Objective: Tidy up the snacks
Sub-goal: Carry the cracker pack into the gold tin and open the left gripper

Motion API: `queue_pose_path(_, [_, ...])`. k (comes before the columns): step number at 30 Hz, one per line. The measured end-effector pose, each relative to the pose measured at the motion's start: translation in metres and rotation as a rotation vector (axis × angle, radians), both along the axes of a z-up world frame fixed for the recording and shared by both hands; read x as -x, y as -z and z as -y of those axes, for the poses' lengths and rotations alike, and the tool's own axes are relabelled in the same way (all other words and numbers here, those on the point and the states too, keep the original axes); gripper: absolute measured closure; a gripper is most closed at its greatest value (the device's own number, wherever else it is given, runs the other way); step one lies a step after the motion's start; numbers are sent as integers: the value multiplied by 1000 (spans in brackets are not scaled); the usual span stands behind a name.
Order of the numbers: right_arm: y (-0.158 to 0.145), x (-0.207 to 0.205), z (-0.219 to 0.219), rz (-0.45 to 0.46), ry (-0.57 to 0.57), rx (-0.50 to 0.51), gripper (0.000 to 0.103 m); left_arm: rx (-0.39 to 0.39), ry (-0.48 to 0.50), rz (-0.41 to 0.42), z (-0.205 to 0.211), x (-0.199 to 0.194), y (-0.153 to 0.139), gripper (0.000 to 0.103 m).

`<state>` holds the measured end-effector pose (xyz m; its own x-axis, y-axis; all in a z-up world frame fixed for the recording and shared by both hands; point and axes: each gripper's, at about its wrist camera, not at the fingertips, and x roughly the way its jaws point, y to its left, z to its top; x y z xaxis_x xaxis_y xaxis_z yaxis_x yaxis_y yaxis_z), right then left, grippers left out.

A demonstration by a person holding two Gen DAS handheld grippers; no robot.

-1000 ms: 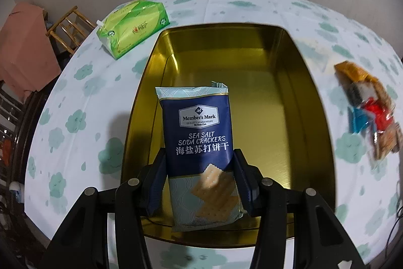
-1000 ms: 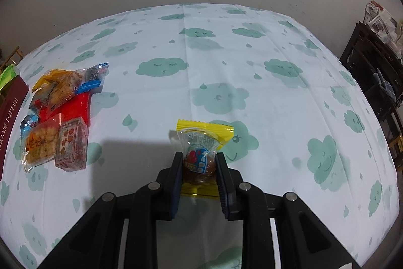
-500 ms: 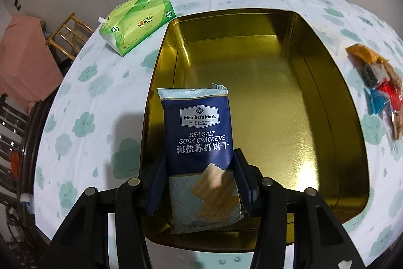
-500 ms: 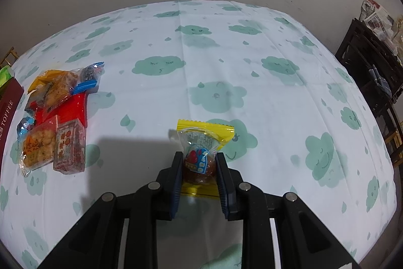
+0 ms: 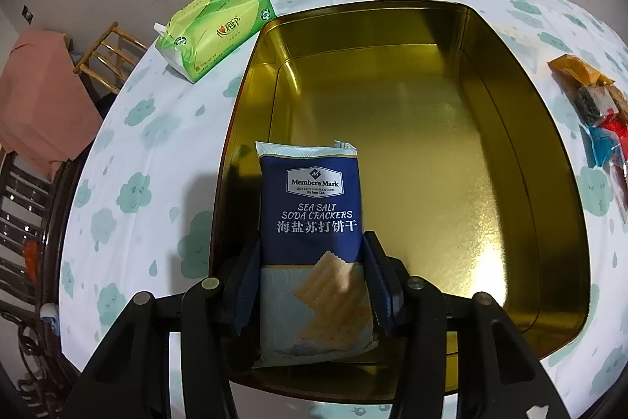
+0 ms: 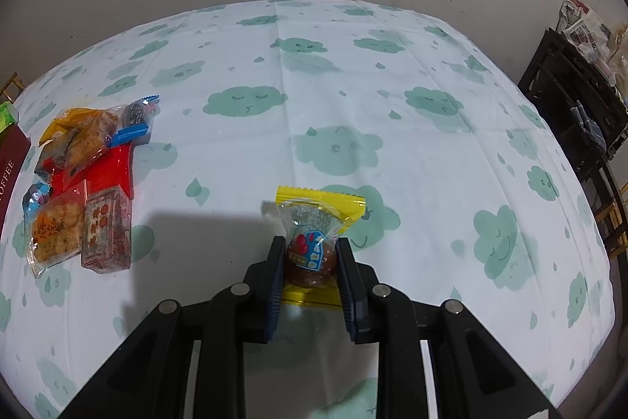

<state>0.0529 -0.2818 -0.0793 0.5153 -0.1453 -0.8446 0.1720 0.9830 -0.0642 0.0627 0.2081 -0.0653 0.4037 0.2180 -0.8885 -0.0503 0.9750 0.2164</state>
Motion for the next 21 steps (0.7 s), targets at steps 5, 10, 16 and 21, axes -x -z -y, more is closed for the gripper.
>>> queue_pose_path(5, [0, 1, 0, 6, 10, 0, 78, 4, 0, -3, 0, -2, 1, 55])
queue_pose_path(10, [0, 2, 0, 9, 21, 2, 78, 13, 6, 3, 2, -4, -1, 53])
queue_pose_path(16, [-7, 4, -2, 26, 38, 12, 78, 34, 24, 24, 8, -6, -6, 43])
queue_pose_path(21, [-24, 5, -10, 64, 31, 28, 78, 19, 50, 68, 19, -3, -17, 37])
